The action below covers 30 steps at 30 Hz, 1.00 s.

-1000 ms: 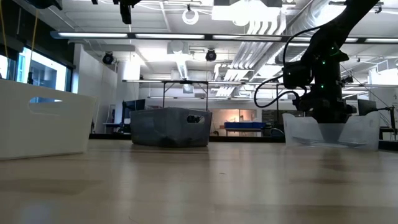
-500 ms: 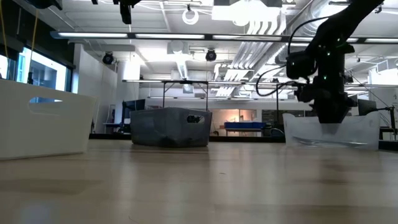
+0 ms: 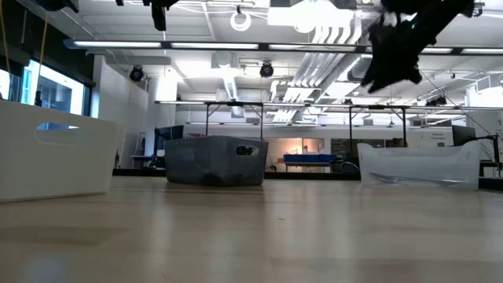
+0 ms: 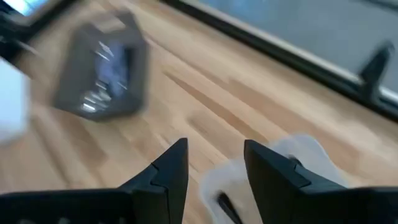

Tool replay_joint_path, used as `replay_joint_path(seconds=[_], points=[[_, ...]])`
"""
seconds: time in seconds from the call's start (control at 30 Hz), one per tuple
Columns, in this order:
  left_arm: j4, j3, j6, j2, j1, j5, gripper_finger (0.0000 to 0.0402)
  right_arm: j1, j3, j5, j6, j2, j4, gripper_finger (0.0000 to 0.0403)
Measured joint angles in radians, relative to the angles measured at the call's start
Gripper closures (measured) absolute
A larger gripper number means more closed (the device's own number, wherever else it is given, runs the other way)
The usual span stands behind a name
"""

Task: Sort silverware by color (type)
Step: Put the black spoon into the transparent bin

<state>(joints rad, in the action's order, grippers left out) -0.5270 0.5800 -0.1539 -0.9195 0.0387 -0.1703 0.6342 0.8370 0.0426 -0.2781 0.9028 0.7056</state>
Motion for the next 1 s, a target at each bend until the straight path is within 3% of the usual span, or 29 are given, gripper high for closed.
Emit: replay_joint_path(seconds=[0.23, 0.4, 0.67, 0.87, 1.0], points=[[0.002, 0.000, 0.000, 0.000, 0.000, 0.000, 0.0402, -0.096, -0.003, 0.079, -0.037, -0.166, -0.177, 0.0263], [0.006, 0.000, 0.000, 0.000, 0.000, 0.000, 0.0401, -0.178, -0.004, 0.080, -0.037, -0.189, -0.372, 0.0263], [0.005, 0.000, -0.024, 0.000, 0.000, 0.000, 0.0401, -0.322, -0.004, 0.078, -0.020, -0.048, -0.626, 0.0263], [0.006, 0.000, -0.027, 0.000, 0.000, 0.000, 0.0401, -0.454, -0.004, 0.083, 0.149, 0.093, -0.805, 0.0263], [0.007, 0.000, -0.027, 0.000, 0.000, 0.000, 0.0402, -0.489, -0.004, 0.084, 0.148, 0.158, -0.891, 0.0263]])
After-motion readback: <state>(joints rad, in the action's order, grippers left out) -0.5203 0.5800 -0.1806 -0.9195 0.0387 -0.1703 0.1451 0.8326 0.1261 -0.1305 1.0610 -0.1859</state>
